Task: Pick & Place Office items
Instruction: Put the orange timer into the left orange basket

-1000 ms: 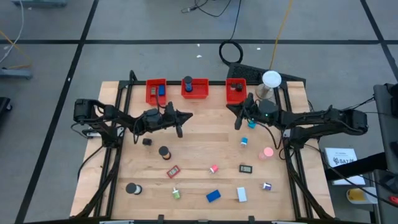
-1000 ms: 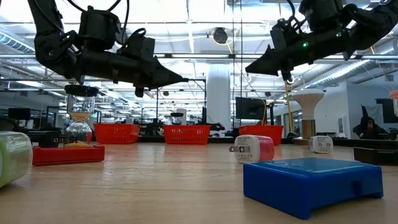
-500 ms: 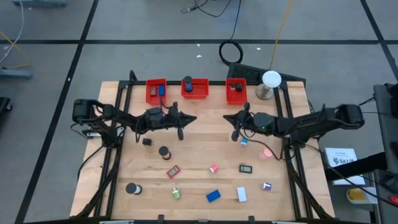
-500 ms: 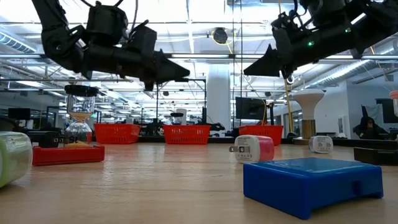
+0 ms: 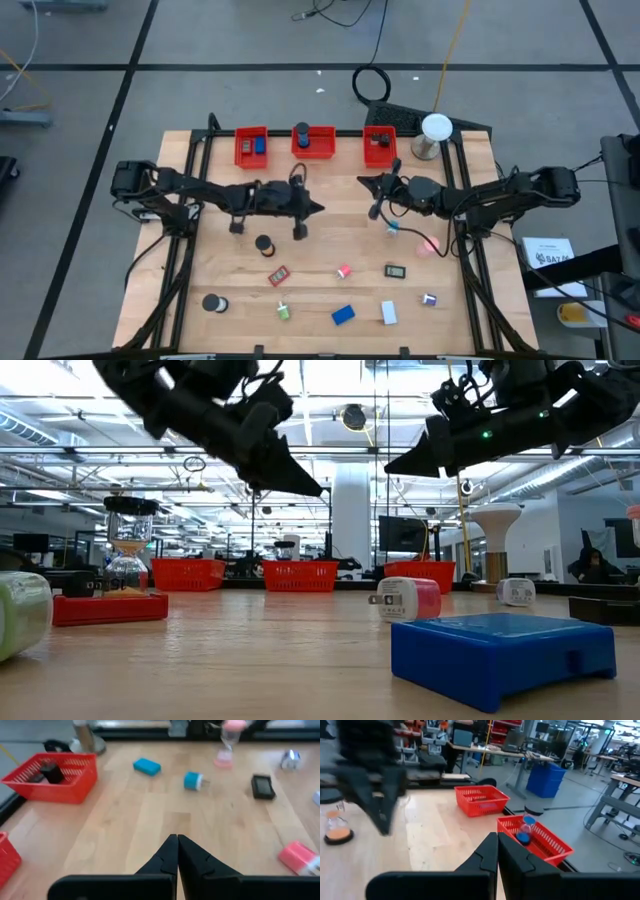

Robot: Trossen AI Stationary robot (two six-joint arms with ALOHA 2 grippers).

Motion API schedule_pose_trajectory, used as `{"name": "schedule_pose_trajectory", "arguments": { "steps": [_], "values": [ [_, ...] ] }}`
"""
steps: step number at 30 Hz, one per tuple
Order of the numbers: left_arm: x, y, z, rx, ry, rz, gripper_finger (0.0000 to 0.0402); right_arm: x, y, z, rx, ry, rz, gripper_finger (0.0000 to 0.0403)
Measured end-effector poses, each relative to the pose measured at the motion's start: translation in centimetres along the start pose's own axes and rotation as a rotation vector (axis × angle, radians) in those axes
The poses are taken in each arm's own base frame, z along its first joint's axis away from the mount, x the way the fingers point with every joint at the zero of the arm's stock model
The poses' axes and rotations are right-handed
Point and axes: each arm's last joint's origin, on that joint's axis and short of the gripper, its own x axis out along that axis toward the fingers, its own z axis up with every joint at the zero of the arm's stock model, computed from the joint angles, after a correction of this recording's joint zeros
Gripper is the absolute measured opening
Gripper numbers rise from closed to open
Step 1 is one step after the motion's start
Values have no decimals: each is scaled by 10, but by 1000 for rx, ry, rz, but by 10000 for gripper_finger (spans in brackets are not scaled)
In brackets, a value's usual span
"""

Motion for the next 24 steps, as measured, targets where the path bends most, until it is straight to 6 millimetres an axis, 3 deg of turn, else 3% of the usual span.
{"name": "schedule_pose_trajectory", "arguments": {
  "steps": [7,12,18,24],
  "values": [
    [-4,-26,20,-2,137,39,22,0,0,-4,-67,36,2,0],
    [-9,-53,27,-61,134,11,23,0,0,-7,-80,67,10,0],
    [-21,-88,18,-154,161,69,24,-3,7,-17,-63,171,44,0],
    [-38,-125,10,-269,143,98,24,-13,25,-25,-61,256,129,0]
  ]
}}
